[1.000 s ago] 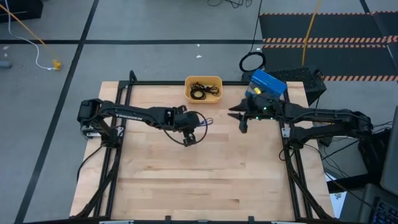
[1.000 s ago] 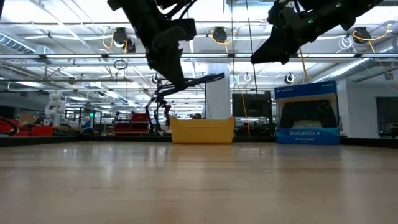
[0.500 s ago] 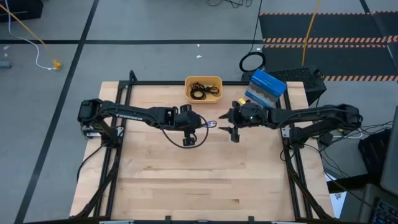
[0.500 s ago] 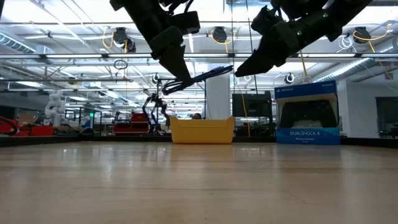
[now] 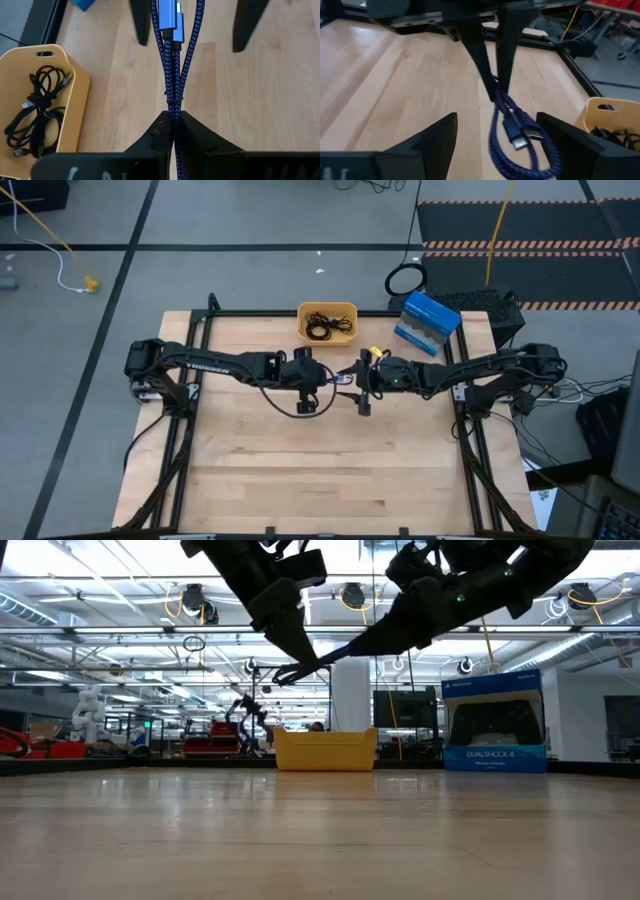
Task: Pick and place USB-C Cables
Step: Put the blue charger cable into the yellow bin
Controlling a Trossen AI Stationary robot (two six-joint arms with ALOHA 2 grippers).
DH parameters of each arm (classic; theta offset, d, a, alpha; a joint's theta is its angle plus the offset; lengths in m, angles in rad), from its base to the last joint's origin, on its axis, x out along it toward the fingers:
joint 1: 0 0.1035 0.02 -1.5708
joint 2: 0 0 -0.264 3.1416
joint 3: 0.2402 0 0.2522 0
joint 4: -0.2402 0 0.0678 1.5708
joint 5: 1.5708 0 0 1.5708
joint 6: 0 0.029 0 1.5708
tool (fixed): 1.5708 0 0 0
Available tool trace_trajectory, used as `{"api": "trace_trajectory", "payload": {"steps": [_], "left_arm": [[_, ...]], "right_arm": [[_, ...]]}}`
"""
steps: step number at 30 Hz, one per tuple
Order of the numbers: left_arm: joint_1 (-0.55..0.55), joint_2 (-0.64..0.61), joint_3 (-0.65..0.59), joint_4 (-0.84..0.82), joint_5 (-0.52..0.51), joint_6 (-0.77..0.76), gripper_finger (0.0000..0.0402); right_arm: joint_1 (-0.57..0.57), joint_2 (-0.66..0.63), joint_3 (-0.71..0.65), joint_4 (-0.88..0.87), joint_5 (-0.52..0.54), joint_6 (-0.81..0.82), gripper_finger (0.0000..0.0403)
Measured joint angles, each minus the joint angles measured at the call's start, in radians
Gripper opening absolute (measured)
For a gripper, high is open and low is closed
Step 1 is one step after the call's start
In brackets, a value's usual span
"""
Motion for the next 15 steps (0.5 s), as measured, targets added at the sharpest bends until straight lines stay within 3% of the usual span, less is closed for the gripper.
{"api": "trace_trajectory", "payload": {"steps": [6,15], "left_arm": [[0.000,0.000,0.000,0.000,0.000,0.001,0.0026],[0.000,0.000,0.000,0.015,0.002,0.001,0.0026]], "right_arm": [[0.007,0.004,0.000,0.029,-0.001,-0.016,0.0230],[0.006,0.003,0.000,0.020,0.000,-0.016,0.0152]]}}
